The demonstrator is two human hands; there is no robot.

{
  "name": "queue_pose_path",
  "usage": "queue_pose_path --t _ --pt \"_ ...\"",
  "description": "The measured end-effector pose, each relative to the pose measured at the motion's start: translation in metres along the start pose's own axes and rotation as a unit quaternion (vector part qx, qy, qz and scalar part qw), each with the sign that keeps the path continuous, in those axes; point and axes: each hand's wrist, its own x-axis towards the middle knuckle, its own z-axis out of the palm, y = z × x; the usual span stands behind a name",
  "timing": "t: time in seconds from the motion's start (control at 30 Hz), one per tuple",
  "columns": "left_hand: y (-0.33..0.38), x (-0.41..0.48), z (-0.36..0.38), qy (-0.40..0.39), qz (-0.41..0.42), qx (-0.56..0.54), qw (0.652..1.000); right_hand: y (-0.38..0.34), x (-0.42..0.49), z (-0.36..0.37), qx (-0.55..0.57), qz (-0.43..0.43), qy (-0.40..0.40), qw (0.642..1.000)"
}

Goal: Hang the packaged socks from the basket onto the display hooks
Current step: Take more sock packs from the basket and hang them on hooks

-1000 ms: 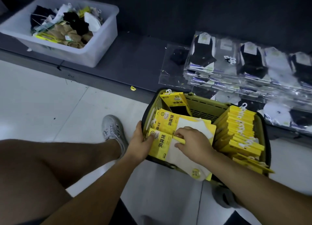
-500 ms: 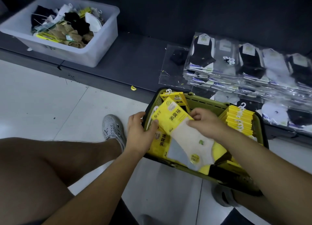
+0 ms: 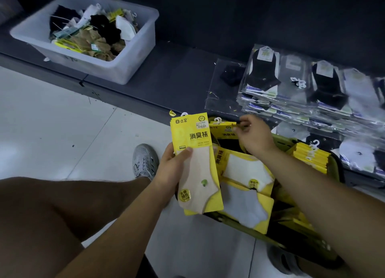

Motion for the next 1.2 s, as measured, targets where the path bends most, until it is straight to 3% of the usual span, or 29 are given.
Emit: queue_pose_path --t 0.2,0.4,0.7,0.93,1.1,1.2 --pt "-0.004 0.014 0.004 0.011 -0.003 0.022 1.0 0.004 0.022 0.025 -0.194 -0.055 -0.024 0.979" --pt "-0.007 0.016 0.005 0.015 0.004 0.035 0.999 0.009 0.017 0.016 -0.186 -0.078 -0.033 0.979" --pt "0.001 0.007 0.007 0.028 0.05 0.048 0.997 -0.023 -0.004 -0.086 0.03 -0.147 0.001 0.989" --pt "0.013 0.003 0.011 0.042 0.093 0.08 0.992 -0.061 -0.029 -0.134 0.257 -0.104 -0.026 0.96" --pt "0.013 -0.011 0.03 -0.031 0.058 0.023 0.998 -0.065 -0.047 -0.086 0.343 -0.008 -0.081 0.936" --pt "0.009 -0.022 0.037 -0.117 0.002 -0.037 0.992 -0.06 -0.055 -0.054 0.326 0.026 -0.092 0.941"
